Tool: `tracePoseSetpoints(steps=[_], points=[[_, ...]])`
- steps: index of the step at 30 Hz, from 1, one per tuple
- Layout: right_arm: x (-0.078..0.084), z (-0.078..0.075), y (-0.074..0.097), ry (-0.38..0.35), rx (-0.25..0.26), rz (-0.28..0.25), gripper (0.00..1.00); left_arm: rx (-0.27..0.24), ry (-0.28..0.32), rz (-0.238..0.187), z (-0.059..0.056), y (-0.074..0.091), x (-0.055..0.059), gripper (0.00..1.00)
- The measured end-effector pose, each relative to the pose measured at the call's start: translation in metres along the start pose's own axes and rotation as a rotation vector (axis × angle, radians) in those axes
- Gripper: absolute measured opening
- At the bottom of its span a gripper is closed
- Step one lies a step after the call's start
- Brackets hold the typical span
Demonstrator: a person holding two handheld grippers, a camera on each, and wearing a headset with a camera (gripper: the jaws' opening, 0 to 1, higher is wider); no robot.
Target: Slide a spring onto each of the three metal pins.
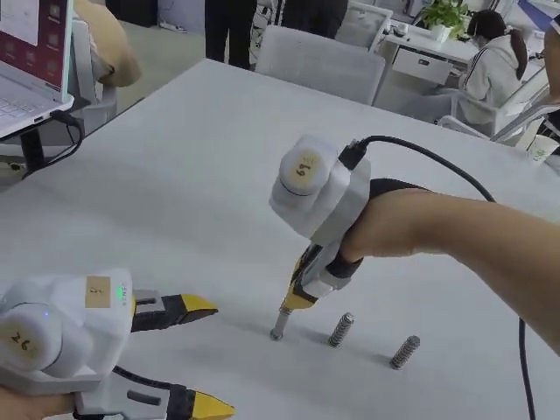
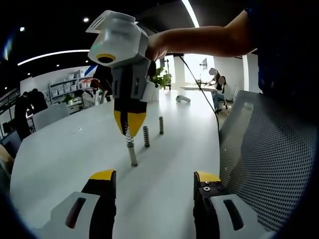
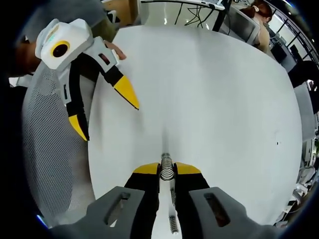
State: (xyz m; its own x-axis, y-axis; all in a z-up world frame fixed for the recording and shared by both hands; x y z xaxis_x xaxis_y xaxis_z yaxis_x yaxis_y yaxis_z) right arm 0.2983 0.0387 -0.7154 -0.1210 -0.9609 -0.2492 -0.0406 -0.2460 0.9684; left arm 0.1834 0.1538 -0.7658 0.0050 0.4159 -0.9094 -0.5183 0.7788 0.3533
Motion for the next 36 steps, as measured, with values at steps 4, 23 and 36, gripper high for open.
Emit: tracePoseSetpoints(steps=[4,23,36], points=[[0.001,0.001,-0.006,-0.002,-0.001,0.005,0.08,0.0,0.0,0.002,-0.001,0.001,0.0,0.58],[0.004,-0.002,-0.032,-0.003,0.005,0.03,0.08,0.003,0.002,0.013,-0.002,0.002,-0.001,0.56],[0.003,-0.004,-0.043,0.009,0.02,0.035,0.08,0.004,-0.001,0.018,-0.003,0.003,-0.005,0.56]])
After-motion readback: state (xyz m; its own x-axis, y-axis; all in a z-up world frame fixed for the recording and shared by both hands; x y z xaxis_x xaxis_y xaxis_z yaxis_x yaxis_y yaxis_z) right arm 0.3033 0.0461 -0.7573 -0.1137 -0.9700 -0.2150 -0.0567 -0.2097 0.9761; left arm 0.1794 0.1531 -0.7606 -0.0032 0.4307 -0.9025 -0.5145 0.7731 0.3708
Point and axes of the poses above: the centre of the closed fingertips' face, and the gripper's own axes: y roughly backward along the fingers, z roughly to its left, x roughly out of its underside, the point moved 8 cm from there along y, roughly backward along the fingers, and after that the axes turned 9 degrees about -y, right-handed, at the moved point
